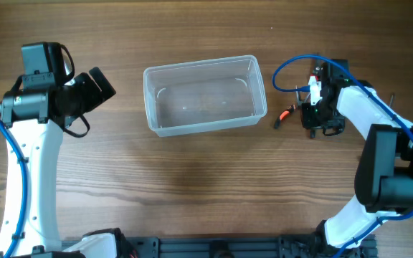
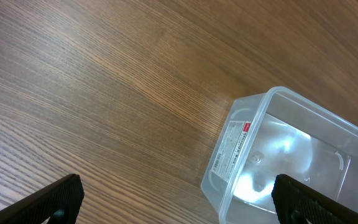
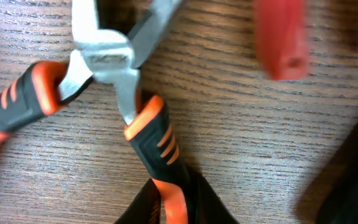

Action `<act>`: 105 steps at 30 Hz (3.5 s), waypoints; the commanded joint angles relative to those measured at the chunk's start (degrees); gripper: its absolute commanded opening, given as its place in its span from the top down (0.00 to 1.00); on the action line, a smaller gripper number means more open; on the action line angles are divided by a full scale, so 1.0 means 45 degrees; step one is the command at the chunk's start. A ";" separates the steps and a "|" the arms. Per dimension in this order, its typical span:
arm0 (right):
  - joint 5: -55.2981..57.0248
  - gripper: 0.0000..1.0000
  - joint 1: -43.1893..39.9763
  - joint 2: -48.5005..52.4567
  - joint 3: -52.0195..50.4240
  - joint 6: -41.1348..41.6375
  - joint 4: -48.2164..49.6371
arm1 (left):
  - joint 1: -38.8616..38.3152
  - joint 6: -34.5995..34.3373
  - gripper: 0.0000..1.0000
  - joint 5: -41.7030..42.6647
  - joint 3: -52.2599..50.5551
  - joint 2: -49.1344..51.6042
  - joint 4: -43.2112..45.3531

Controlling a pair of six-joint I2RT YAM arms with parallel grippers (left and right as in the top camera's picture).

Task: Pack container
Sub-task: 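Lower the right gripper onto the orange needle-nose pliers and grasp them, then lift the pliers with the right gripper and carry them over the container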

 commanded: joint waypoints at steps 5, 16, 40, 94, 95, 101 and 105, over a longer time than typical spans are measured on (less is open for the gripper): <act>-0.0214 0.96 -0.0019 0.0811 -0.0277 0.0403 -0.0073 | 0.0063 -0.0214 0.00 0.0112 0.0092 -0.0228 -0.0010; -0.0209 0.96 0.0010 0.0277 0.0486 0.1292 -0.0670 | 0.0063 -0.0209 0.00 0.0112 0.0092 -0.0228 -0.0005; 0.0423 0.96 0.5989 -0.4245 0.5406 -0.4799 -0.2817 | 0.0063 -0.0209 0.00 0.0112 0.0092 -0.0228 -0.0151; -0.5309 0.96 0.7189 -0.0029 0.5702 -1.2220 -0.1263 | 0.0063 -0.0209 0.00 0.0107 0.0092 -0.0228 -0.0670; -0.5251 0.96 0.7189 -0.0092 0.5843 -1.2060 -0.1258 | 0.0063 -0.0209 0.00 0.0107 0.0092 -0.0228 -0.0670; -0.4449 0.96 0.7189 -0.0131 0.7441 -1.0482 -0.1287 | 0.0063 -0.0209 0.00 0.0107 0.0092 -0.0228 -0.0680; -0.4172 0.96 0.7189 -0.0126 0.8544 -1.0224 -0.1175 | 0.0063 -0.0209 0.00 0.0107 0.0092 -0.0228 -0.0685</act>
